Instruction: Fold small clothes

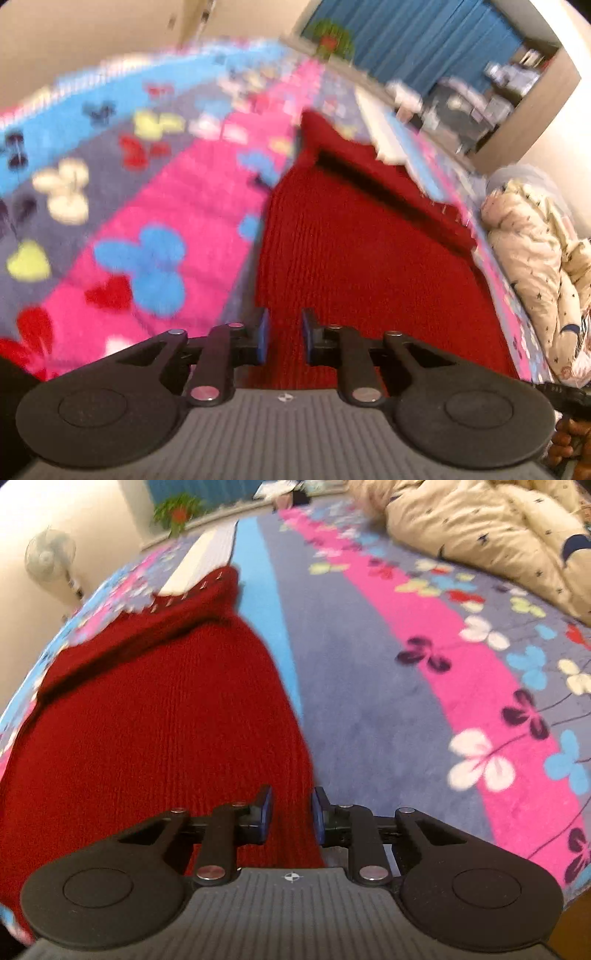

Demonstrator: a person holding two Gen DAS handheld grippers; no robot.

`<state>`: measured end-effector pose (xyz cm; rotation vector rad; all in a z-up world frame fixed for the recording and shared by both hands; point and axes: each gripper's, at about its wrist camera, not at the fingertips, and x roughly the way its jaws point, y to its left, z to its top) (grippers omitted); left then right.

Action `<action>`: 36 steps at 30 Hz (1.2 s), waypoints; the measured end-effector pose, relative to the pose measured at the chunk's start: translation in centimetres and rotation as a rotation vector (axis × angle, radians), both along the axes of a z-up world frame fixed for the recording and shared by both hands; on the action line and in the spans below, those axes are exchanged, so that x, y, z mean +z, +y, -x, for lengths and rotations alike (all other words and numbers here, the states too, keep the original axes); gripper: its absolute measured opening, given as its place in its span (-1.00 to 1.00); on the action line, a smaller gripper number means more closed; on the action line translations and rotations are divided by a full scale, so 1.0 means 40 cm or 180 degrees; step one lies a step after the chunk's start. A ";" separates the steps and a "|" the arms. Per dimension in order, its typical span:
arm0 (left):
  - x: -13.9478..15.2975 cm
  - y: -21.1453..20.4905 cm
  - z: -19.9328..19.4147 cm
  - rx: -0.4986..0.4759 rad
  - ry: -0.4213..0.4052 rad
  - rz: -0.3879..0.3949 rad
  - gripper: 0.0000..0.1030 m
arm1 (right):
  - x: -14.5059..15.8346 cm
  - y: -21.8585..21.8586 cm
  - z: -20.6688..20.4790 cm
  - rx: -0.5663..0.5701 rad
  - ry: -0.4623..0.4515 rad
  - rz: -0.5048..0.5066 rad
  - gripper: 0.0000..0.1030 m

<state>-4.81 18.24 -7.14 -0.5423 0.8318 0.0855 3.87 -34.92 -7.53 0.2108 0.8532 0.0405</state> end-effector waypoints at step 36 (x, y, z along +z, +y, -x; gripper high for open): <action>-0.052 -0.011 -0.026 -0.0072 0.0501 -0.0023 -0.43 | -0.051 0.026 -0.005 0.0170 0.0415 0.0154 -0.49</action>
